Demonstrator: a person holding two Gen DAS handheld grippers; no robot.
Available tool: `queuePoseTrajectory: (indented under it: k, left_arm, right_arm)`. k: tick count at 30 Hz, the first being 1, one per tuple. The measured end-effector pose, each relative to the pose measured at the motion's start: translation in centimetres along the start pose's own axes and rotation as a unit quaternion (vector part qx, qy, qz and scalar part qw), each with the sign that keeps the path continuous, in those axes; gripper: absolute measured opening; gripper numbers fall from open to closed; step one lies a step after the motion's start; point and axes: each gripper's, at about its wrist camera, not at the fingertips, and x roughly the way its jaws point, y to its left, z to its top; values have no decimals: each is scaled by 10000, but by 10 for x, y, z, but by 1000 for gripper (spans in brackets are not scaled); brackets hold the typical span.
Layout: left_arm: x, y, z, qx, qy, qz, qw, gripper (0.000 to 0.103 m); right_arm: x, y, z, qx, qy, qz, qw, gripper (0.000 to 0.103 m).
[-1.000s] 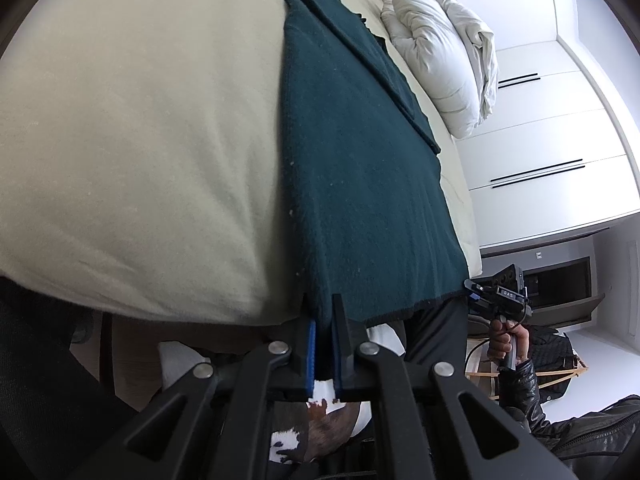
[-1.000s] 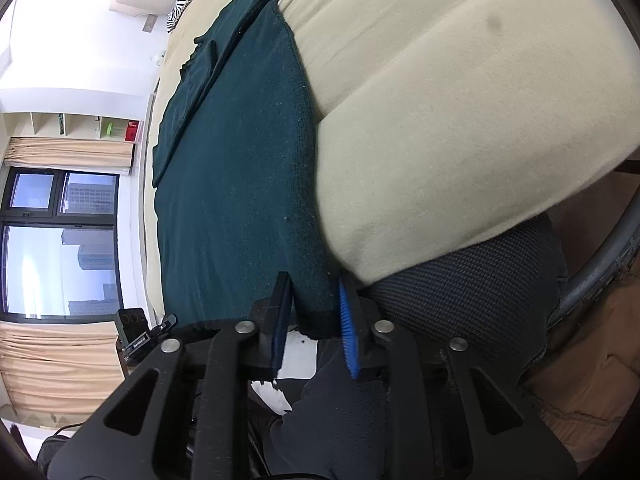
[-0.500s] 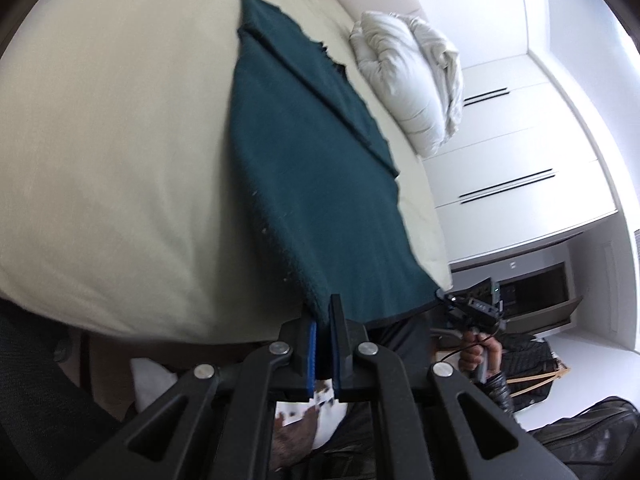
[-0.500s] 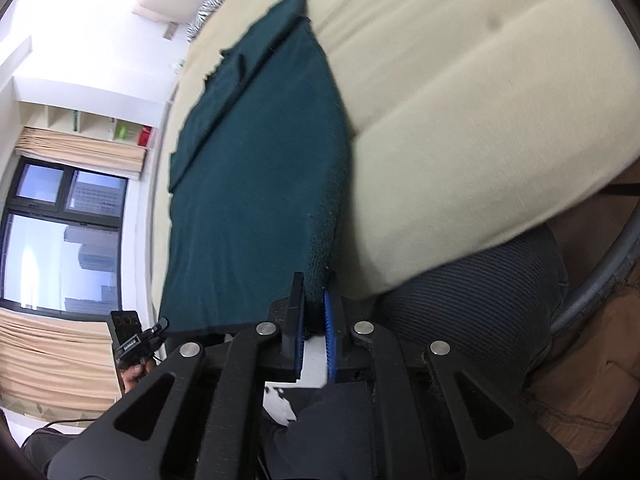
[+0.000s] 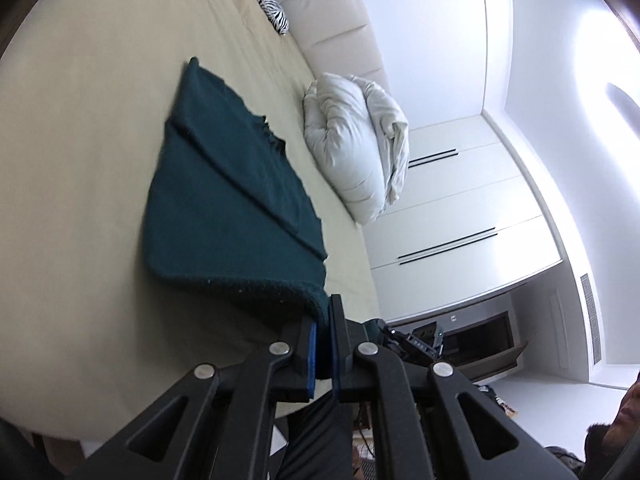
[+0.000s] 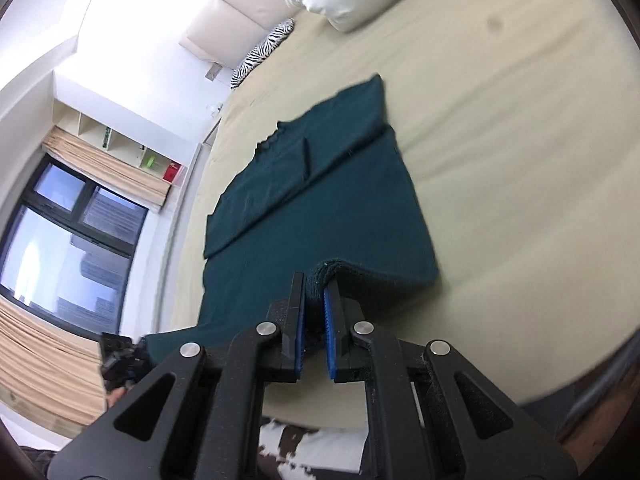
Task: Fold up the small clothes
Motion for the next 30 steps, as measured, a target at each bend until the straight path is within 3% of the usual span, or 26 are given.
queuePoseTrajectory:
  k: [13, 20, 30]
  left_arm:
    - [30, 8, 89, -213, -573, -86, 9981, 6]
    - [60, 24, 142, -295, -658, 59, 9974, 6]
    - [99, 57, 193, -544, -764, 280, 9952, 6]
  right_arm:
    - [49, 35, 96, -426, -516, -533, 9963, 7]
    - [90, 24, 151, -265, -710, -837, 9936, 7]
    - [167, 11, 208, -272, -654, -1196, 9903, 7]
